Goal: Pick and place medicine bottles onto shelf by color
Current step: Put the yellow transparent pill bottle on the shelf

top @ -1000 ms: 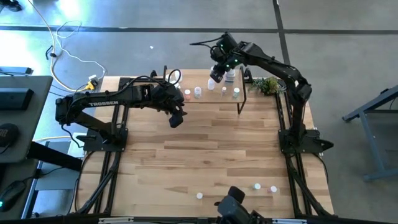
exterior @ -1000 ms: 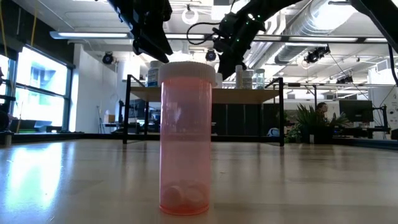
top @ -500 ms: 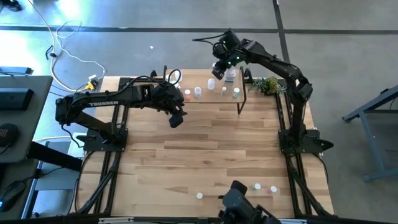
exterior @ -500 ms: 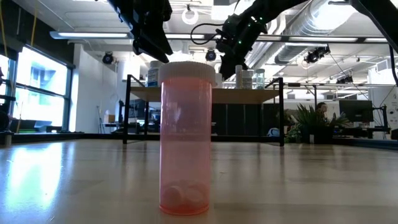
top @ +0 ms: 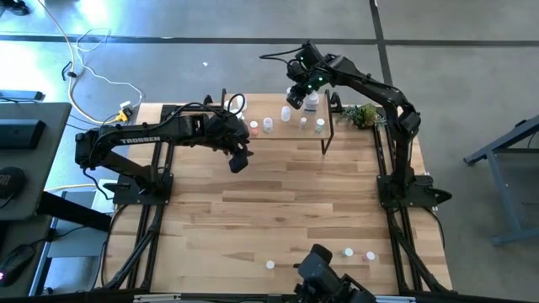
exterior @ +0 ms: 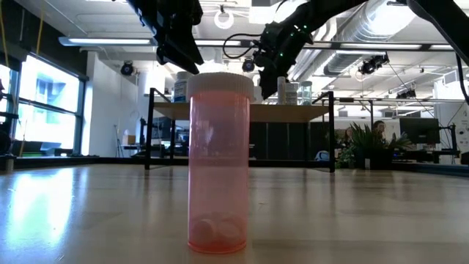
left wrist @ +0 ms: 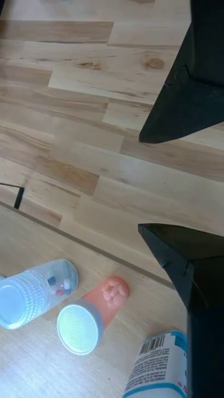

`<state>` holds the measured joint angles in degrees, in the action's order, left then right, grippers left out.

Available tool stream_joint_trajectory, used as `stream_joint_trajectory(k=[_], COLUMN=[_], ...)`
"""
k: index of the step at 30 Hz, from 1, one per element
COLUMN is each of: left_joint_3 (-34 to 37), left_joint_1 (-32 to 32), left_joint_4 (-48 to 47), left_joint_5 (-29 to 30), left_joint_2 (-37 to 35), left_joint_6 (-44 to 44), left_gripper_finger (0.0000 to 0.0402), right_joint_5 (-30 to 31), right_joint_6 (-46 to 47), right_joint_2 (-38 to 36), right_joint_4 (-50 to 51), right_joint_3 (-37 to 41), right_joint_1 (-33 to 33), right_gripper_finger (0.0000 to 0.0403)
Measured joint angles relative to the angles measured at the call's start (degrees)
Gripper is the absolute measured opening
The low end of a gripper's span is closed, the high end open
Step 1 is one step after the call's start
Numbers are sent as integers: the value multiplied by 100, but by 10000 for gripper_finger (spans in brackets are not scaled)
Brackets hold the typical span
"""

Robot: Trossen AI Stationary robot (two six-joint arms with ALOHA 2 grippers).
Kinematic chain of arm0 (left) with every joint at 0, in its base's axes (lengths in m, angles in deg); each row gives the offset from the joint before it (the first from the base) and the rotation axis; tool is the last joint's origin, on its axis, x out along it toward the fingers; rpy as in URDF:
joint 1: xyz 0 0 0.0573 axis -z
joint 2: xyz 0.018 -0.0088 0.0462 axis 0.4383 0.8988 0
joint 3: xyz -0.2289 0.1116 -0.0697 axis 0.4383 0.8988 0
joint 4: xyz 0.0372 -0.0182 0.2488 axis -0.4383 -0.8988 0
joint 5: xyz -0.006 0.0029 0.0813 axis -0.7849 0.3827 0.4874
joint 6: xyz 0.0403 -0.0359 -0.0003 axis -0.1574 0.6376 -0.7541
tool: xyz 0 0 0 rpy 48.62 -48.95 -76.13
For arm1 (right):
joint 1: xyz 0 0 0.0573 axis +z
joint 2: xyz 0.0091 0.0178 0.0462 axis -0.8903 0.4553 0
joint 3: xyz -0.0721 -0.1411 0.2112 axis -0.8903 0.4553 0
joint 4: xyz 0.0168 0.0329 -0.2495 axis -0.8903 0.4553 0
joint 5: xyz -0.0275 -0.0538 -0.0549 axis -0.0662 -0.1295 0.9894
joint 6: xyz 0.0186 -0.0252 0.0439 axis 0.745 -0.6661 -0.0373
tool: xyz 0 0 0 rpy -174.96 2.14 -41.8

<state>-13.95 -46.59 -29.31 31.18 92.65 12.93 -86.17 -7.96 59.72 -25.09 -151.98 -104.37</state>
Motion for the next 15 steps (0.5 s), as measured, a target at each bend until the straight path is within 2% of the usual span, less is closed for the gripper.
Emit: stream_joint_trajectory(k=[15], left_joint_3=[0], left_joint_1=[0], left_joint_4=[0], left_joint_5=[0], left_joint_2=[0], left_joint_6=[-61], left_gripper_finger=[213], right_joint_5=[15], right_joint_6=[-87], right_joint_2=[0], right_joint_4=[195], right_joint_3=[0], right_joint_1=[-2], right_gripper_finger=[94])
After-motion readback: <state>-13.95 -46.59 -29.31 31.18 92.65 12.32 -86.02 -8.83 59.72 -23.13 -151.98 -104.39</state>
